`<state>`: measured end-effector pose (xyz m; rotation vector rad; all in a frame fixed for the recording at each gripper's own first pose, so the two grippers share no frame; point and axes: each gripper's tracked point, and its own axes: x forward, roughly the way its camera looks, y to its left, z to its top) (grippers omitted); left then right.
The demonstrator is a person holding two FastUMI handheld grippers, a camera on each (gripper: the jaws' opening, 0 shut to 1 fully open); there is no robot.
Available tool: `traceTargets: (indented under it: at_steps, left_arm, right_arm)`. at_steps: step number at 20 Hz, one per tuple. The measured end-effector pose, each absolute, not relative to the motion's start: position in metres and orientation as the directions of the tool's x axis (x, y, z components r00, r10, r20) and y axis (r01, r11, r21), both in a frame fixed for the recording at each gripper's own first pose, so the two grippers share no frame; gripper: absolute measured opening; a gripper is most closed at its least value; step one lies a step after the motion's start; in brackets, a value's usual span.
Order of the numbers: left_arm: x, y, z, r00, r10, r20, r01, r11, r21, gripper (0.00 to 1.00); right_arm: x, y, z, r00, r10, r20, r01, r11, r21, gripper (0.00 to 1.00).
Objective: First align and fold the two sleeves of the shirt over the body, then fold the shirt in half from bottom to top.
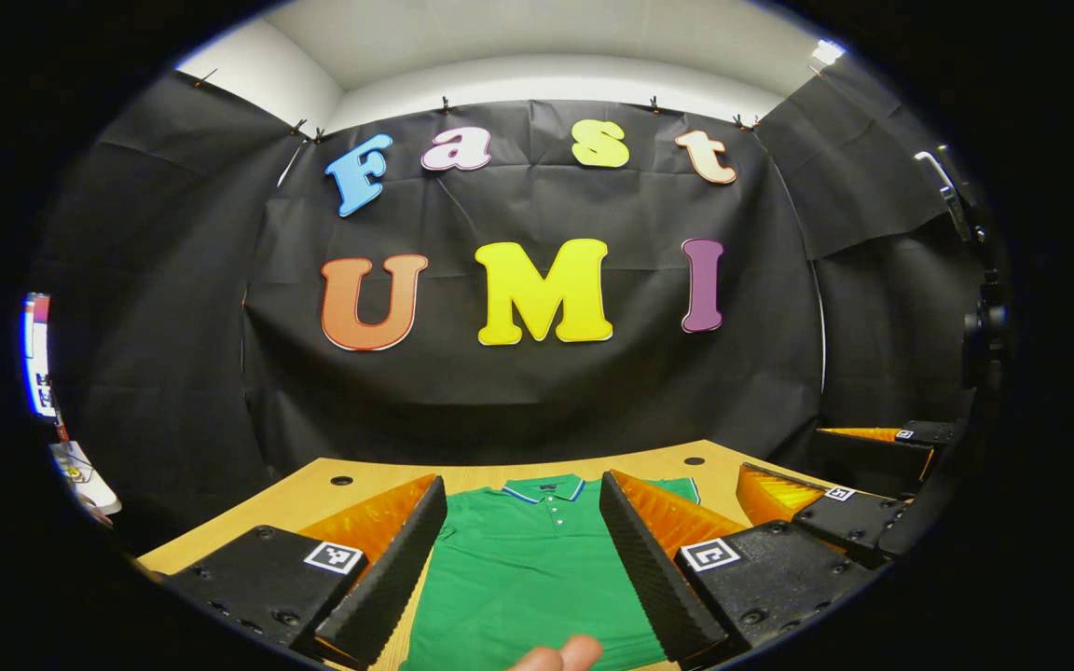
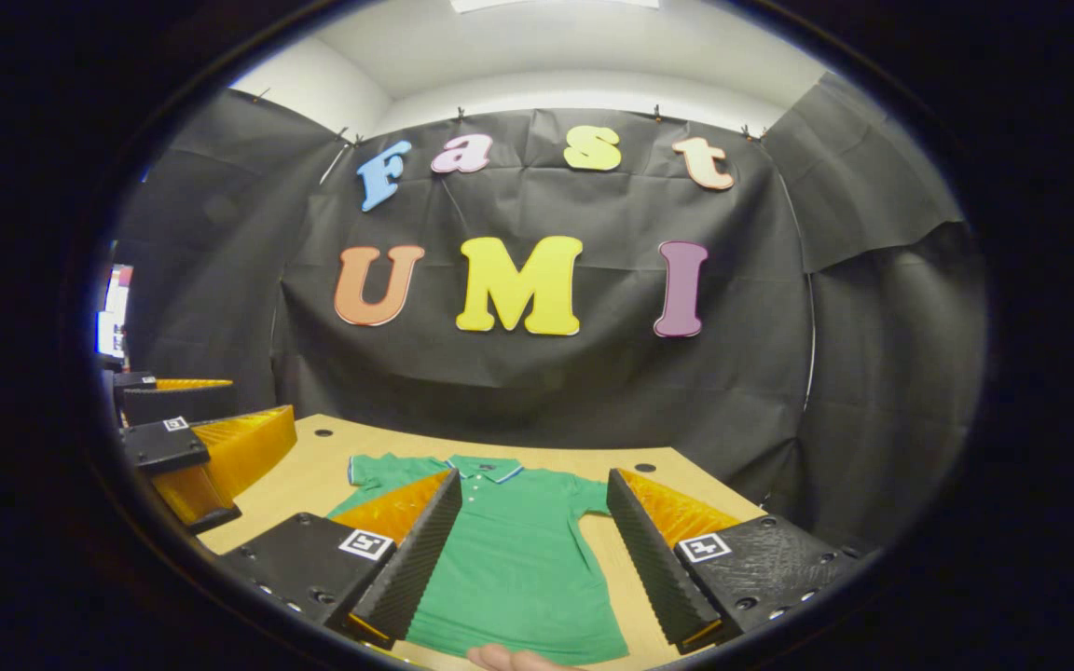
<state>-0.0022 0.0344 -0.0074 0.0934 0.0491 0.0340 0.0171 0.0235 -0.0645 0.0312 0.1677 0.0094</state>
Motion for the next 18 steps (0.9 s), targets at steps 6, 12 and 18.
traceTargets:
  at_steps: [6, 12, 18]
  left_arm:
    - [0.004, 0.044, -0.013, 0.996, 0.053, -0.073, -0.049, 0.997, 0.056, 1.0]
    - [0.012, 0.053, -0.023, 0.993, 0.069, -0.092, -0.065, 0.997, 0.043, 1.0]
    - [0.032, 0.062, -0.043, 0.987, 0.092, -0.129, -0.089, 0.996, 0.025, 1.0]
  right_arm:
    - [0.022, 0.028, -0.069, 0.983, 0.025, -0.18, -0.023, 1.0, 0.016, 0.95]
    - [0.043, 0.012, -0.065, 0.989, 0.003, -0.147, -0.003, 1.0, 0.002, 0.97]
    - [0.118, -0.004, -0.061, 0.993, -0.001, -0.116, 0.002, 1.0, 0.01, 0.96]
